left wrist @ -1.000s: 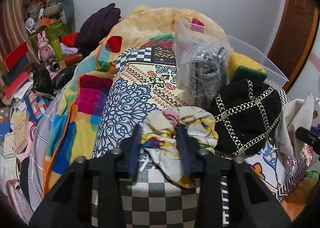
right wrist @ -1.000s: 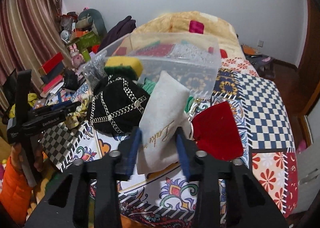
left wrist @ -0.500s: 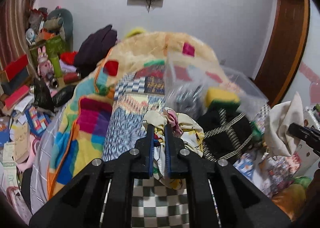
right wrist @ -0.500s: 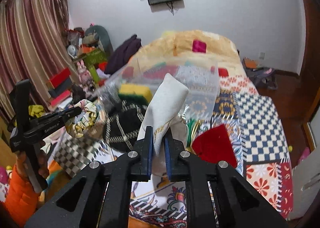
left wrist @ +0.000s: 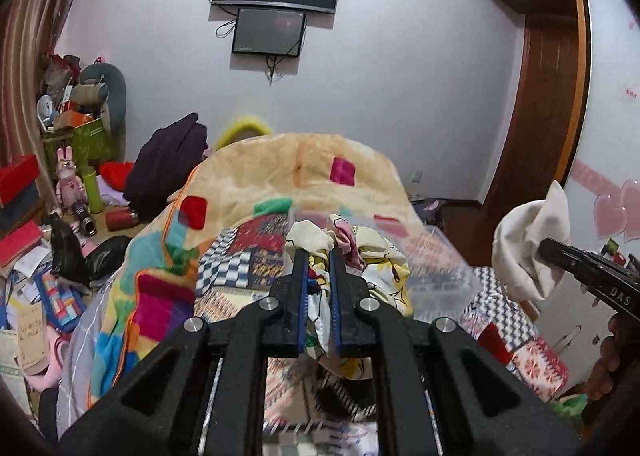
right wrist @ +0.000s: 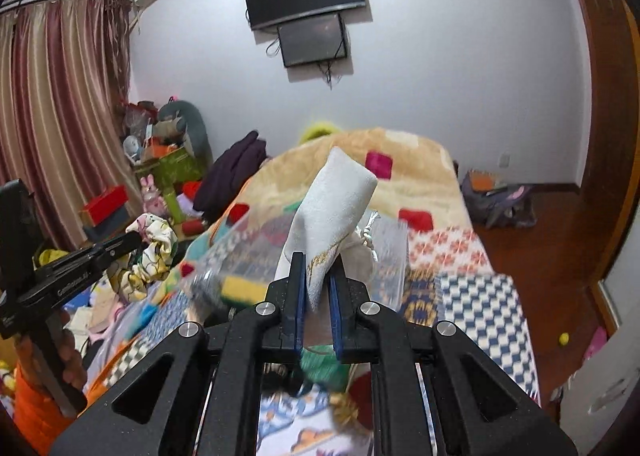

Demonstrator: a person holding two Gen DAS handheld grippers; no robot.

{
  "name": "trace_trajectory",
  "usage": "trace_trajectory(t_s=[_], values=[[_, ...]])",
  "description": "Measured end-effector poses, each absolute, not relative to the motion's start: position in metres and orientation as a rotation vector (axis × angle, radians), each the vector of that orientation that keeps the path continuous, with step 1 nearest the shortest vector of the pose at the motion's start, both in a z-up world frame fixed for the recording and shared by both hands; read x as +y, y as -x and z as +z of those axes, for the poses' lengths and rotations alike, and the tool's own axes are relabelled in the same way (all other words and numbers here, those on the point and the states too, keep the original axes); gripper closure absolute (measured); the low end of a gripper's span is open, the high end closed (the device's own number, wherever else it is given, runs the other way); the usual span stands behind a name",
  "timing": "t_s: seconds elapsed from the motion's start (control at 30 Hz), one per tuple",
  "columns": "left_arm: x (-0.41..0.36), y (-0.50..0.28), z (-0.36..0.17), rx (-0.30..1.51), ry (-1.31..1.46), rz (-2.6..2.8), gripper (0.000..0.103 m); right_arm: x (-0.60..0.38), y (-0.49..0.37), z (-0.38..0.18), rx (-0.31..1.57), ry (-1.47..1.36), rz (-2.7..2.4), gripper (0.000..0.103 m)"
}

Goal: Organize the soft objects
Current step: 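Drop the white bag into the clear box with the right tool while the left drops the floral cloth in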

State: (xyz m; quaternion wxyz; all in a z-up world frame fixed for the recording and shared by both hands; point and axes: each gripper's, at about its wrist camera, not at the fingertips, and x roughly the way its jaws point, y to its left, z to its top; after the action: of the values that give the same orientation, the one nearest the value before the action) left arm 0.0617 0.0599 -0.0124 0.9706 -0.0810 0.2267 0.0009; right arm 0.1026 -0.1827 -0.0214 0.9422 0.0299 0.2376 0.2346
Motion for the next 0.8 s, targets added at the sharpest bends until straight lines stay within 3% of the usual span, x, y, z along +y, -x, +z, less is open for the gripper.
trace_trajectory(t_s=[0.37,0.8], values=[[0.052,-0.120,-0.006,0.476,0.122,-0.005,0.094,-0.170,-0.140,-0.014,0.462,-0.077,0.463,0.093],[0.035,-0.191,-0.043,0.643,0.083,-0.041,0.094,-0.151,-0.189,-0.056,0.632,-0.048,0.460,0.093]])
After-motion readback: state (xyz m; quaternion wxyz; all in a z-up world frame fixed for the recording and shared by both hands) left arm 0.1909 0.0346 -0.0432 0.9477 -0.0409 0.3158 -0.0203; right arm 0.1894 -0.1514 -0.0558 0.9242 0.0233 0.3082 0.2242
